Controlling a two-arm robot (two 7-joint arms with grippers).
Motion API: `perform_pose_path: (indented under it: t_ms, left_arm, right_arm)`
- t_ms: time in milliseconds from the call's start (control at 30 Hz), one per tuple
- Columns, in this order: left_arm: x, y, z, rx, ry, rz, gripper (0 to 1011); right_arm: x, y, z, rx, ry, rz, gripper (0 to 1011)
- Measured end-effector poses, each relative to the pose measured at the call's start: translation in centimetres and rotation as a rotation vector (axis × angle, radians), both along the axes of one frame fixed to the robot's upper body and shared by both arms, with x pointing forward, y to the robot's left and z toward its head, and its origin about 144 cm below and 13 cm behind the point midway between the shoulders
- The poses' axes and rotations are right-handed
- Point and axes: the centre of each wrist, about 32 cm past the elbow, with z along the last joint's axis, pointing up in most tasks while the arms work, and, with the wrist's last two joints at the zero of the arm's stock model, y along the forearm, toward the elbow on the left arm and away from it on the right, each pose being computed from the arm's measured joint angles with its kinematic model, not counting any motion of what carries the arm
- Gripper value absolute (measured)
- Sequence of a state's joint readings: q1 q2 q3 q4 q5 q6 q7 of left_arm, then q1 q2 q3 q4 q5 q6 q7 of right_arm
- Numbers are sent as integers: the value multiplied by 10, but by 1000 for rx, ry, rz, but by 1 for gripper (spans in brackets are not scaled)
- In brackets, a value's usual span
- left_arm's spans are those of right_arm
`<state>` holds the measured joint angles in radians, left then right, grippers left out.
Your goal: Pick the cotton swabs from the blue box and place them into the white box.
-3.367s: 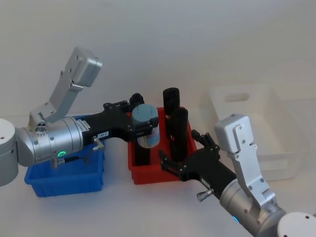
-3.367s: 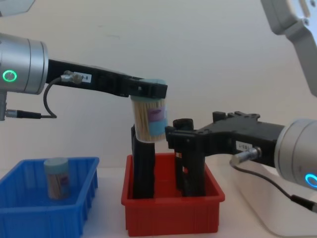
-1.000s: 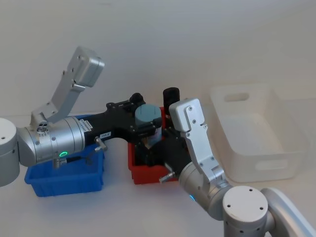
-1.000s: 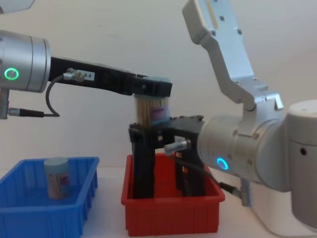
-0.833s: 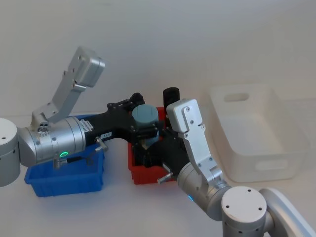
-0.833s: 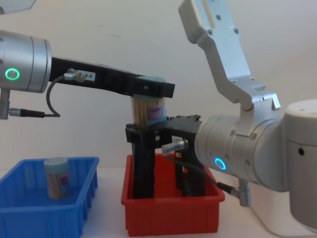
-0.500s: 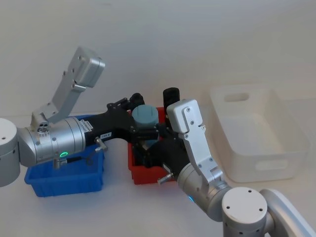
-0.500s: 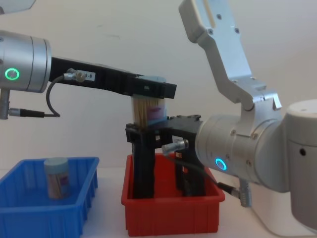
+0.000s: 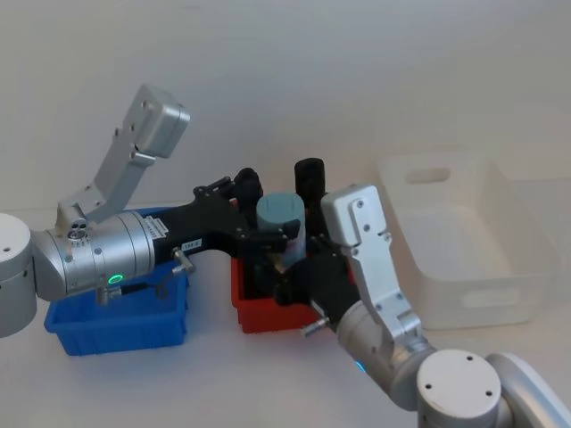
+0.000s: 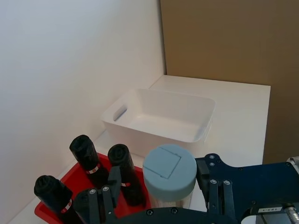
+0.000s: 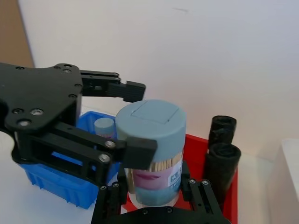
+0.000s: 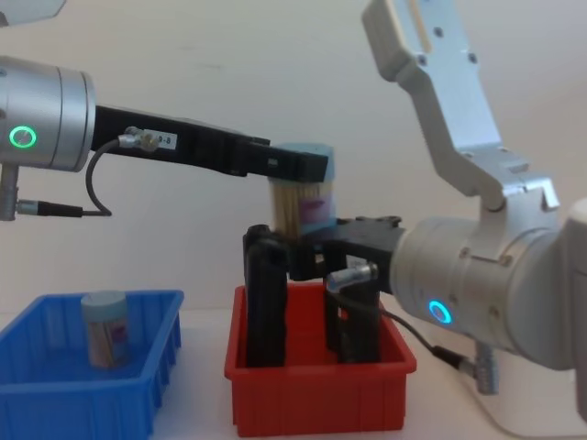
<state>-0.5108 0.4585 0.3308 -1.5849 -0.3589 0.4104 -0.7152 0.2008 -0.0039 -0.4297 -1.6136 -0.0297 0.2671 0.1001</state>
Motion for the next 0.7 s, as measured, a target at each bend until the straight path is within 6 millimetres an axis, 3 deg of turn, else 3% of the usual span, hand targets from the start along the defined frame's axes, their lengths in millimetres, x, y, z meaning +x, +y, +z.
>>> perform_pose_path:
  t_ms: [700]
  left_arm:
    - [0, 0, 0, 1, 0, 1, 1004]
  right_arm:
    - [-19, -45, -9, 23, 3, -186, 622]
